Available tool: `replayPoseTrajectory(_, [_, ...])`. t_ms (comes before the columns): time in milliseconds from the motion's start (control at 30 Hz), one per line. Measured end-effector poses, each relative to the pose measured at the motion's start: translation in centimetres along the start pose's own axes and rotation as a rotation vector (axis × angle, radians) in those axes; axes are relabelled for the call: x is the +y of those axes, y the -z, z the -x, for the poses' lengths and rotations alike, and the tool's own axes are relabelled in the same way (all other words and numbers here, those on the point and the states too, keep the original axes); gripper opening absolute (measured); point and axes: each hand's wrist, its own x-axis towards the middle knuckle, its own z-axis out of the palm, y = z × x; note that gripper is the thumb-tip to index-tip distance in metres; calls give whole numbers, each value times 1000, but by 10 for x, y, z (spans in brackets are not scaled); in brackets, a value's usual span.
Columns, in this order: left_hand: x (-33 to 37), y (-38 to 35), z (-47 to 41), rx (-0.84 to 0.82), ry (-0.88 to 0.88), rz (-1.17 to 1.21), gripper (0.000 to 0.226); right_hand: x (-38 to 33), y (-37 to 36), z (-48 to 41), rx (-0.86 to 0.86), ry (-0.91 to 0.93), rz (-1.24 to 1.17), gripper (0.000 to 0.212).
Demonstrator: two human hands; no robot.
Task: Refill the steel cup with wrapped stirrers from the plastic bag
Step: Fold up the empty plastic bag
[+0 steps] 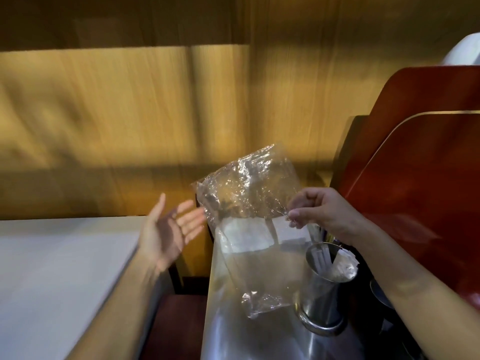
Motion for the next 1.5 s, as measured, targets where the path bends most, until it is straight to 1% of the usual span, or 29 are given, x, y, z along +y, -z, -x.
replayPoseTrajectory(67, [-25, -6, 2, -77, 84, 1, 63, 6, -3, -1, 36, -3, -63, 17])
replayPoseTrajectory(133, [-40, -19, 5, -192, 138, 63, 63, 14, -6, -1, 71, -25, -109, 16])
replayPoseTrajectory(200, [-44, -29, 8, -274, 153, 115, 60, 21, -7, 0, 110, -58, -139, 14])
replayPoseTrajectory(233, [-44, -33, 9, -287, 147, 117, 59, 23, -6, 1, 131, -71, -151, 15])
replayPoseTrajectory(300, [-45, -36, 11, -262, 148, 11, 54, 29, -5, 4, 178, -94, -178, 20])
replayPoseTrajectory(367, [-47, -39, 14, -175, 167, -218, 50, 33, -5, 8, 220, -118, -186, 24])
replayPoseTrajectory(433, [-51, -42, 14, -61, 151, -391, 44, 36, -8, 11, 235, -130, -166, 24])
replayPoseTrajectory(467, [-52, -44, 15, -5, 123, -452, 37, 38, -10, 13, 236, -130, -157, 23])
replayPoseTrajectory(533, [-53, -49, 15, 85, 45, -565, 15, 41, -14, 15, 240, -129, -148, 19])
replayPoseTrajectory(567, [-54, -51, 15, 119, 5, -608, 15, 43, -14, 17, 242, -131, -145, 17])
replayPoseTrajectory(600, [-55, -52, 14, 152, -25, -630, 22, 44, -14, 18, 239, -137, -141, 17])
replayPoseTrajectory(667, [-54, -52, 15, 181, -75, -629, 24, 46, -13, 20, 204, -161, -131, 20])
replayPoseTrajectory(733, [-53, -51, 16, 177, -101, -631, 21, 49, -10, 23, 162, -194, -122, 21])
replayPoseTrajectory(833, [-52, -46, 17, 166, -116, -626, 19, 54, -6, 27, 143, -217, -98, 16])
replayPoseTrajectory(933, [-52, -43, 18, 153, -124, -588, 19, 56, -5, 30, 120, -213, -76, 21])
replayPoseTrajectory(1000, [-50, -40, 18, 116, -122, -577, 18, 57, -5, 31, 118, -204, -67, 21])
replayPoseTrajectory(1133, [-43, -30, 20, 38, -111, -650, 13, 61, -2, 35, 151, -215, -170, 18])
replayPoseTrajectory(1200, [-40, -26, 21, 23, -124, -656, 18, 62, -1, 39, 148, -238, -243, 19])
replayPoseTrajectory(1267, [-41, -24, 23, -17, -151, -655, 29, 63, -1, 41, 139, -250, -319, 18])
replayPoseTrajectory(1333, [-42, -24, 25, -43, -170, -679, 38, 65, 1, 42, 141, -233, -297, 16])
replayPoseTrajectory(1400, [-44, -22, 25, -40, -159, -687, 41, 66, 2, 43, 163, -225, -241, 15])
replayPoseTrajectory(1500, [-50, -15, 24, -5, -106, -624, 40, 68, 3, 44, 141, -206, -227, 32])
